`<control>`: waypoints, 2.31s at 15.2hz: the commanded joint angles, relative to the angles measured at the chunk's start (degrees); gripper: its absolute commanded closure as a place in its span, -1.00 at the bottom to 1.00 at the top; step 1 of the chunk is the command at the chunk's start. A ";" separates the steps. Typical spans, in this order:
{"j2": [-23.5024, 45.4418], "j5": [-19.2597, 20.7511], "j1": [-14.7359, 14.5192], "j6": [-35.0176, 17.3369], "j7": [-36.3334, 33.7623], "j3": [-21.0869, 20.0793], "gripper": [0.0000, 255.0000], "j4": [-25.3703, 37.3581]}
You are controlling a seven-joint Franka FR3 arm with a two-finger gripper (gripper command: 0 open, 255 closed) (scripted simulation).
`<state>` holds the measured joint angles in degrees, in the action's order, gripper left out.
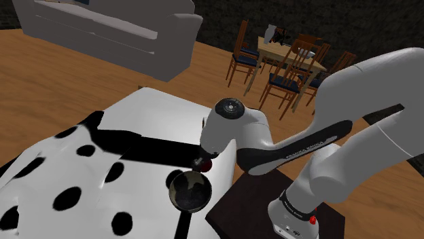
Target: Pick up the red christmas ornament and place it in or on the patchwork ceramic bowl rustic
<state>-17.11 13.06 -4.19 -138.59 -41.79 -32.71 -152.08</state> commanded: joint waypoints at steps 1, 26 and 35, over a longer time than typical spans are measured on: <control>1.26 -0.05 -0.82 1.32 -3.20 -2.34 1.00 1.74; 14.04 13.62 2.56 -4.08 -19.25 -8.58 -1.00 3.59; 5.78 2.14 -1.20 2.18 -11.28 -8.02 -1.00 4.74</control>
<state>-11.10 15.54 -5.25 -136.62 -53.30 -40.80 -147.37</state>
